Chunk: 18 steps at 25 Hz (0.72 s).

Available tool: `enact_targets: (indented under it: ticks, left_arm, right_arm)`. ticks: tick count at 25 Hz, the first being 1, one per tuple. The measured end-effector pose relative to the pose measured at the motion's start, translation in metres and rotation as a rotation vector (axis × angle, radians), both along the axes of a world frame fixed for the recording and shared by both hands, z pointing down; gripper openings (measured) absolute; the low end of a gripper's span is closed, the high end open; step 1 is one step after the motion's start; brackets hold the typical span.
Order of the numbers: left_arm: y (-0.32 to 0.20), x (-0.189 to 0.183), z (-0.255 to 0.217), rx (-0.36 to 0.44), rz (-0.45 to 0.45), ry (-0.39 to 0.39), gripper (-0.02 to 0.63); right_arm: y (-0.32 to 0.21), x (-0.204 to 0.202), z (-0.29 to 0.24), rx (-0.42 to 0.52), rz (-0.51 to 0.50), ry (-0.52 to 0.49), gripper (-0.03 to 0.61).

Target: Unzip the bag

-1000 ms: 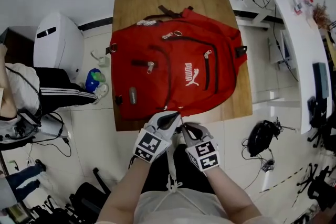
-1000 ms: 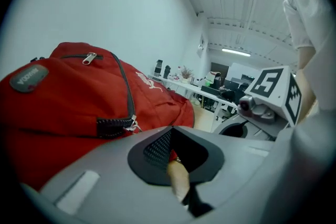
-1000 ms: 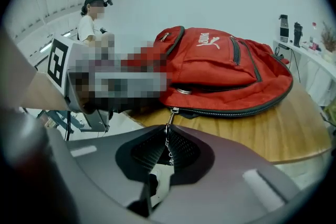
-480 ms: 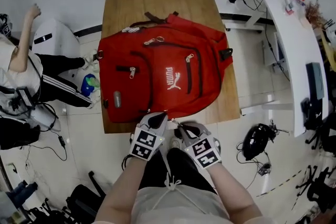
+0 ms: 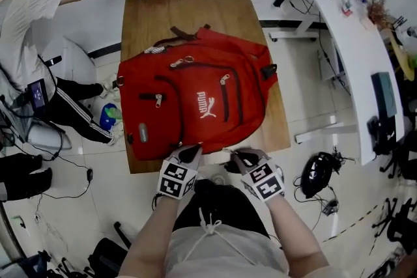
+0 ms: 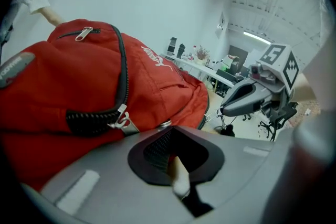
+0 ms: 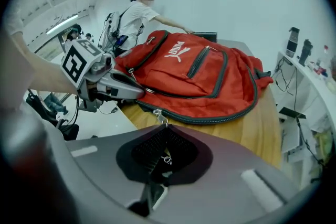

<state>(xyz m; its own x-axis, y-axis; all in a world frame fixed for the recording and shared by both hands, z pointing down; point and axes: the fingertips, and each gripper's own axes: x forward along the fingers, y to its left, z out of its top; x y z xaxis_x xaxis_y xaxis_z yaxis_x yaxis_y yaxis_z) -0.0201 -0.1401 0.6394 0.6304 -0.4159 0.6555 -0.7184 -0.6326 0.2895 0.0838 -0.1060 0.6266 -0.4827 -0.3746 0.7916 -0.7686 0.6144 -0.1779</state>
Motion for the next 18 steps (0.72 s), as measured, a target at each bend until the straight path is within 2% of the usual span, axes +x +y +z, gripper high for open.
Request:
enact_targets:
  ticks: [3,6,10,14,18]
  left_arm:
    - [0.001,-0.001,0.002,0.009,-0.003,-0.045,0.006]
    - [-0.002,0.001,0.005,0.009,-0.014,-0.081,0.006]
    - [-0.004,-0.001,0.01,-0.003,-0.026,-0.12,0.006]
    - [-0.006,-0.001,0.012,-0.049,-0.085,-0.115,0.006]
    - [-0.008,-0.002,0.015,-0.129,-0.173,-0.079,0.006]
  right_arm:
    - [-0.003,0.015,-0.002,-0.024,0.049,-0.013,0.011]
    - [-0.009,0.037,0.0,-0.042,0.047,-0.006,0.011]
    - [-0.015,0.058,-0.002,-0.08,0.029,-0.077,0.011]
    - [-0.025,0.073,-0.004,-0.046,-0.088,-0.001,0.011]
    - [-0.042,0.094,-0.005,-0.041,-0.111,0.059,0.012]
